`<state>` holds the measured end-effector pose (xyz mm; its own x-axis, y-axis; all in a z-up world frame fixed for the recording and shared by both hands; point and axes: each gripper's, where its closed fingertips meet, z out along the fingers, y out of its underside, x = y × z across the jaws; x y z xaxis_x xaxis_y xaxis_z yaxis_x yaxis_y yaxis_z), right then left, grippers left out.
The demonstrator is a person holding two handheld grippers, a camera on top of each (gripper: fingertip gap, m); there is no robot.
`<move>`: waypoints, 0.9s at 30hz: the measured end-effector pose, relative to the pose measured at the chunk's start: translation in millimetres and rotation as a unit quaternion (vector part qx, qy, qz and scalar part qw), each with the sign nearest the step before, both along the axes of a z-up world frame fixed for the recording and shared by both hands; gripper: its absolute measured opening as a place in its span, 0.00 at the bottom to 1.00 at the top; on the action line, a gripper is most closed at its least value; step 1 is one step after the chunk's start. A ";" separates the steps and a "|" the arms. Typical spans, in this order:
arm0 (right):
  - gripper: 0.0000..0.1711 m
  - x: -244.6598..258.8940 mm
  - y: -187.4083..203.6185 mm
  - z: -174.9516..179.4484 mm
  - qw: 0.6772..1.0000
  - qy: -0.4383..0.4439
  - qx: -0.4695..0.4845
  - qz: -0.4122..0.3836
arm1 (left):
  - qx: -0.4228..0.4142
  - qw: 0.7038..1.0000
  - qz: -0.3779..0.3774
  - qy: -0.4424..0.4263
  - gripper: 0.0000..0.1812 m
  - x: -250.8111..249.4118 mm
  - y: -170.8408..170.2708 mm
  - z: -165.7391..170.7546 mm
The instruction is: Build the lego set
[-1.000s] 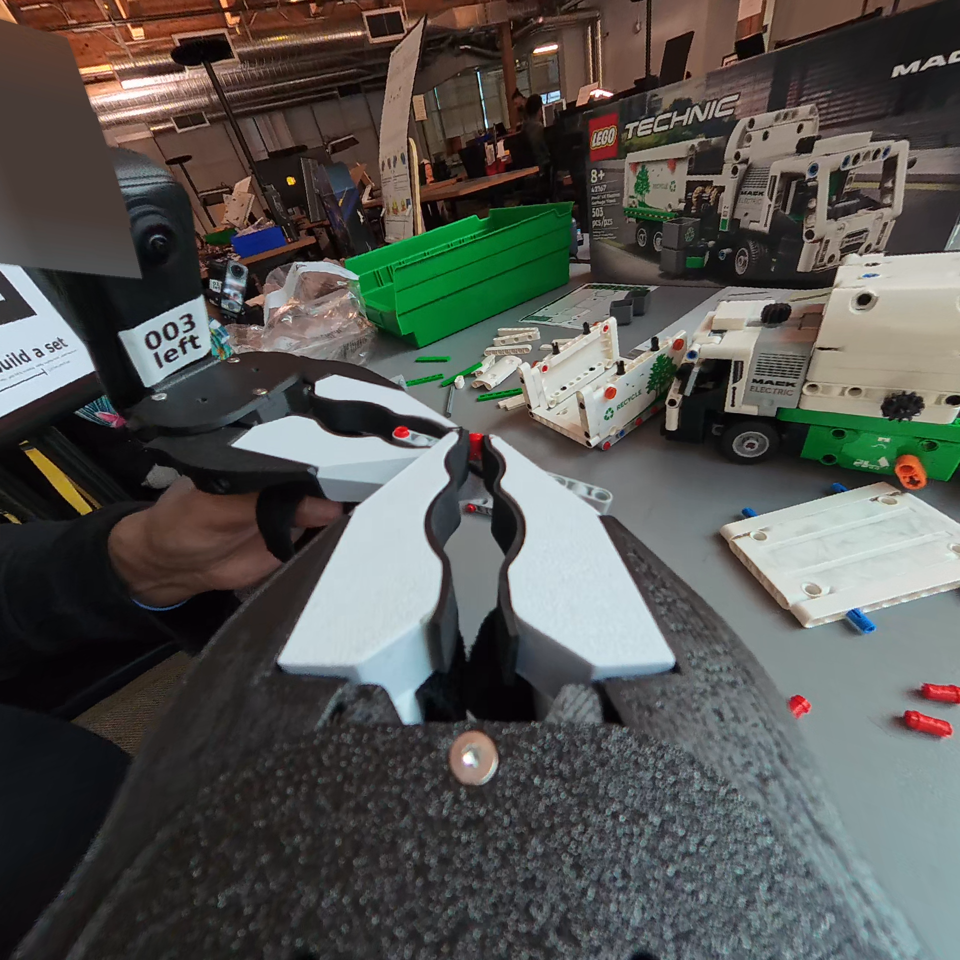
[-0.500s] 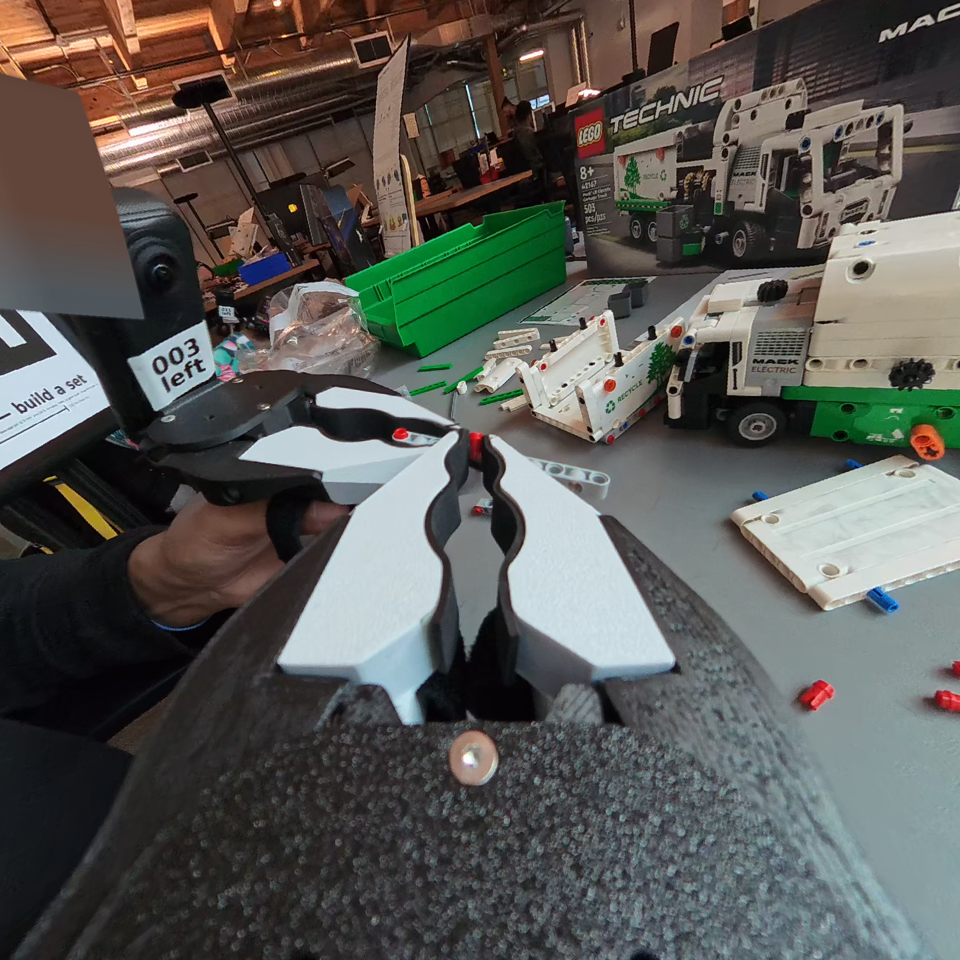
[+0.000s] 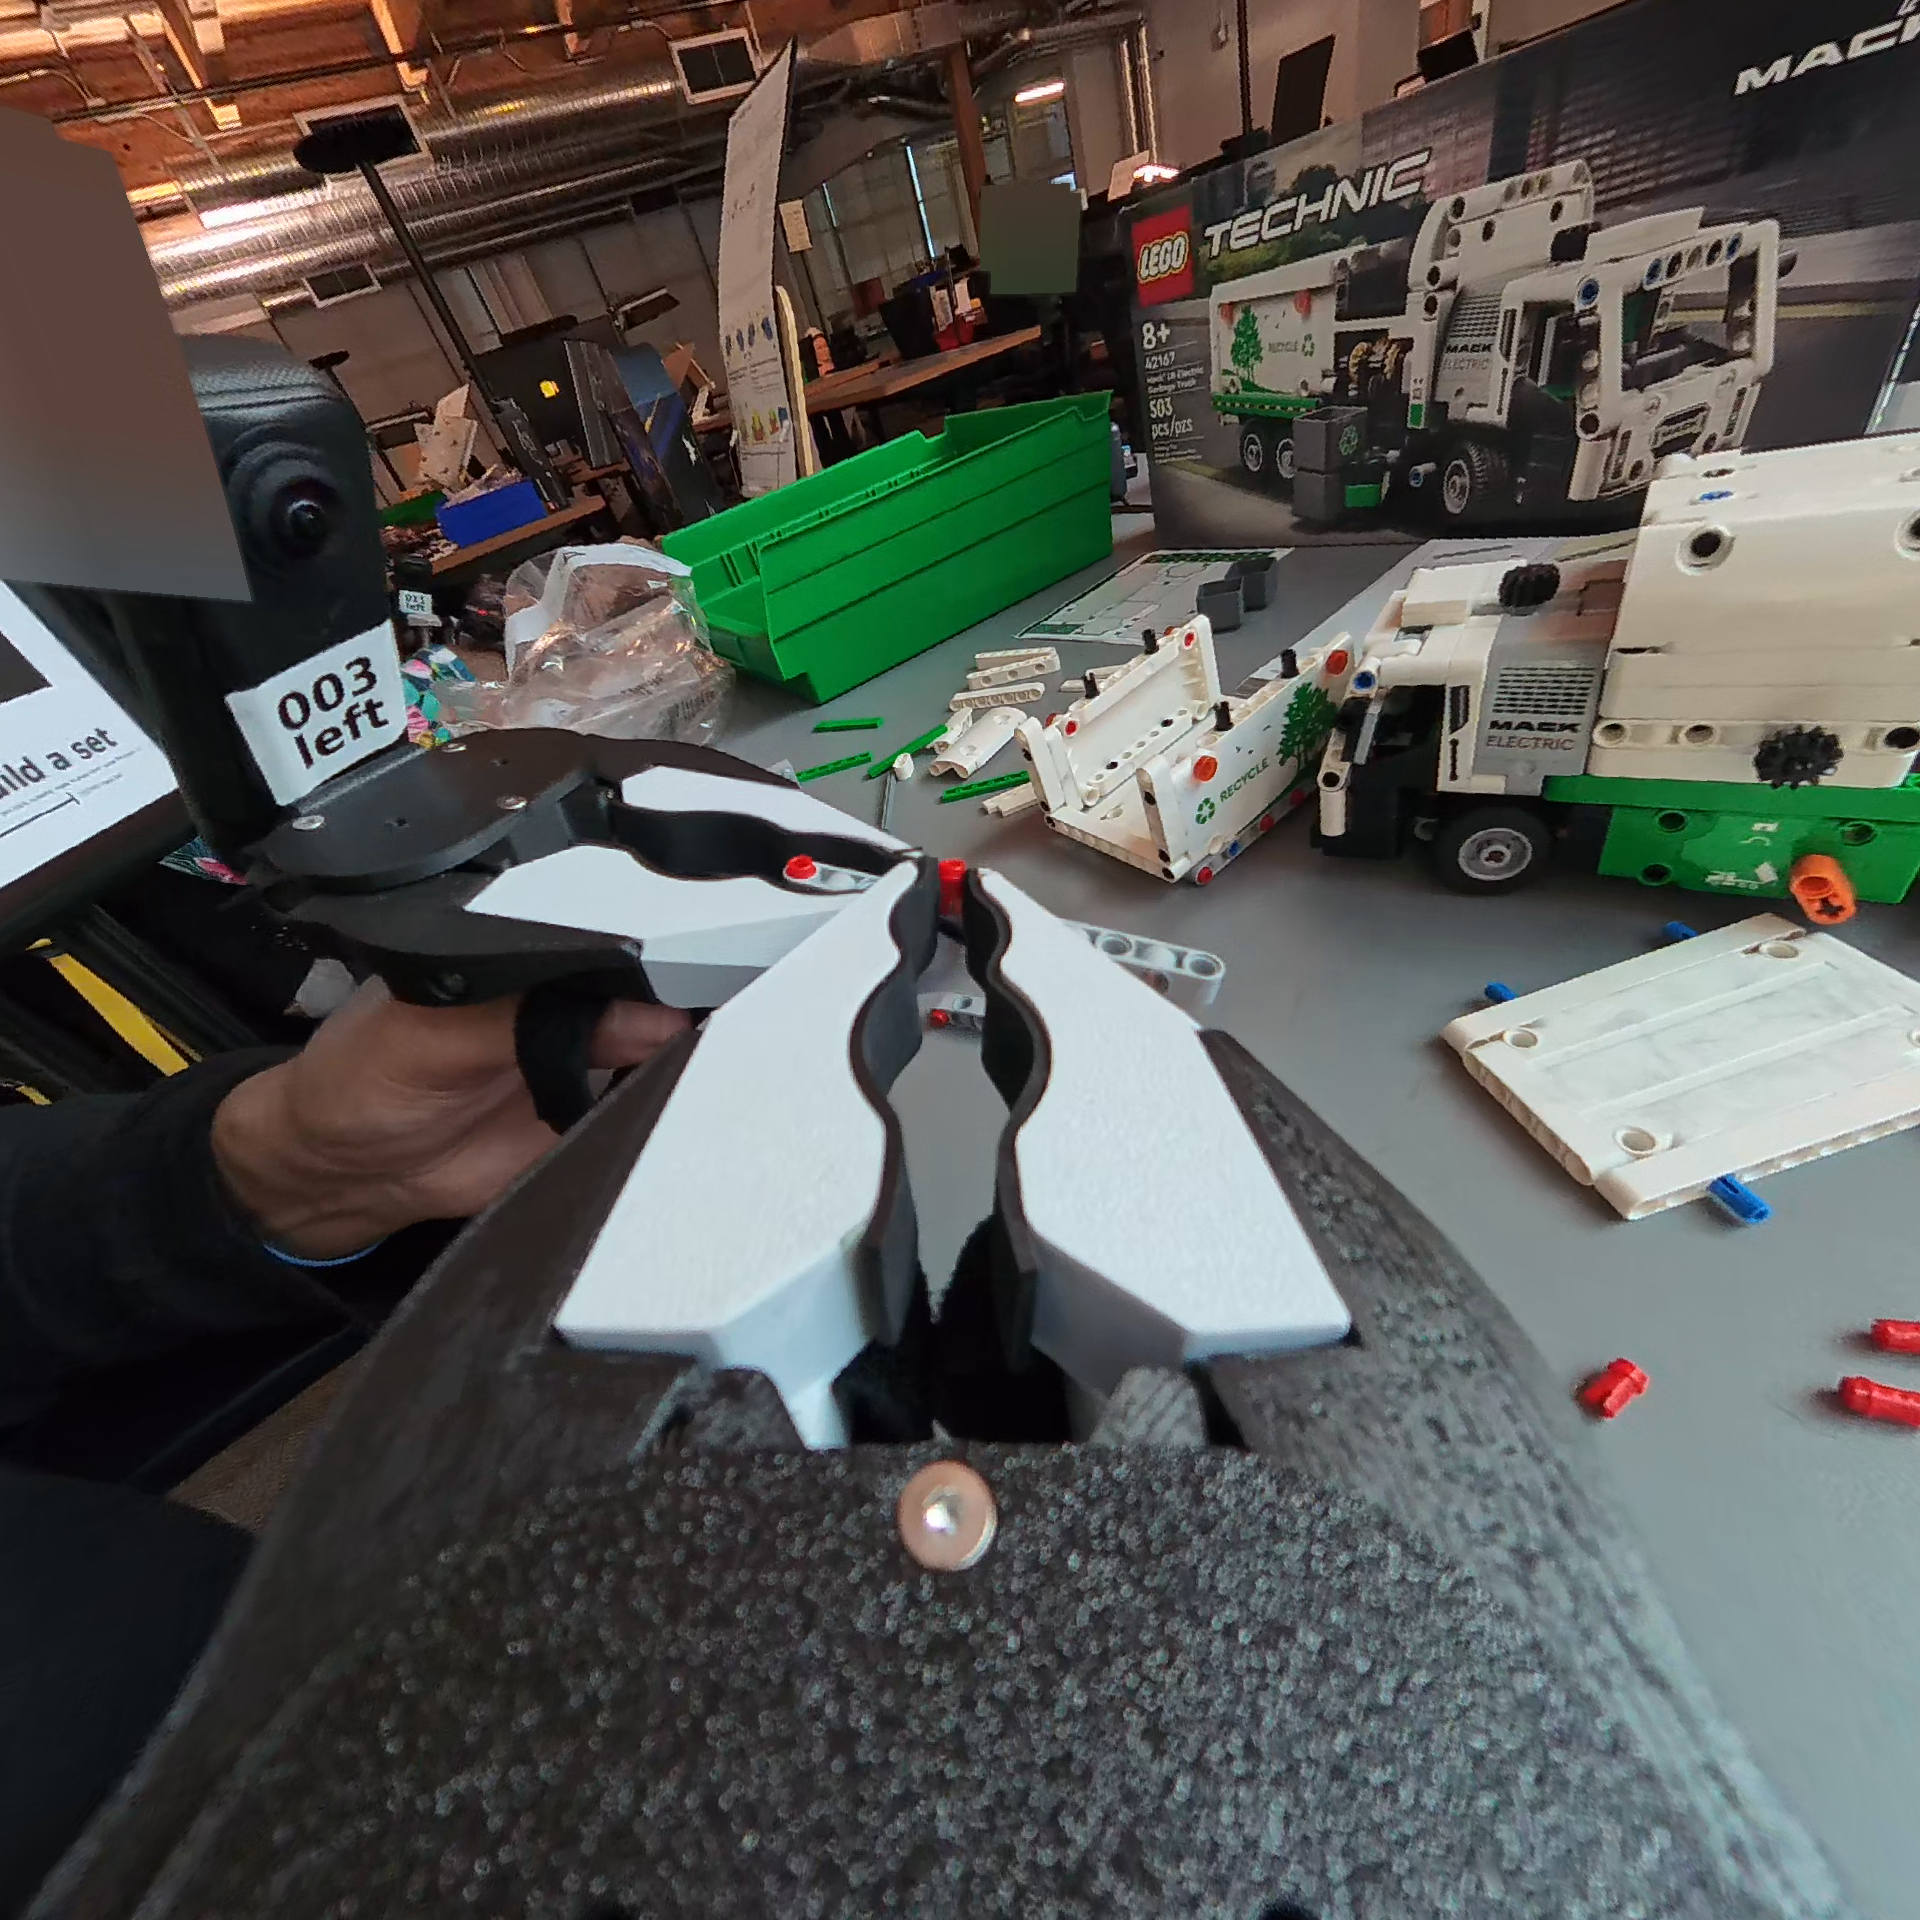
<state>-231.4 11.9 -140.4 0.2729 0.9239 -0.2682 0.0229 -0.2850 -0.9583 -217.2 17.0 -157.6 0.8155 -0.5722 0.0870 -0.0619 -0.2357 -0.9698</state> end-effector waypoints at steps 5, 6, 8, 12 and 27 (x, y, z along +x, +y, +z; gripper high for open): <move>0.02 0.7 -0.4 0.9 1.000 0.003 0.003 -0.001 | -0.003 1.000 0.002 -0.003 0.03 -1.6 0.4 -0.3; 0.02 0.3 -0.3 0.4 1.000 0.002 0.002 0.001 | -0.002 1.000 -0.002 0.000 0.03 -0.3 -0.3 -0.8; 0.02 -0.6 0.9 -0.4 1.000 -0.001 0.001 0.004 | 0.000 1.000 -0.004 0.006 0.03 1.3 -0.9 -1.2; 0.02 -1.8 0.9 -0.5 1.000 -0.002 0.002 0.001 | 0.002 1.000 -0.007 0.011 0.03 2.9 -1.7 -1.7; 0.00 -2.1 -2.3 -5.0 1.000 -0.012 0.014 0.001 | 0.006 1.000 0.011 0.012 0.03 -8.6 2.7 -0.5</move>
<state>-233.5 9.6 -145.4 0.2771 0.9313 -0.2363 0.0459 -0.2585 -0.9649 -225.8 19.7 -158.1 0.8292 -0.5555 0.0613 -0.0794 -0.2257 -0.9709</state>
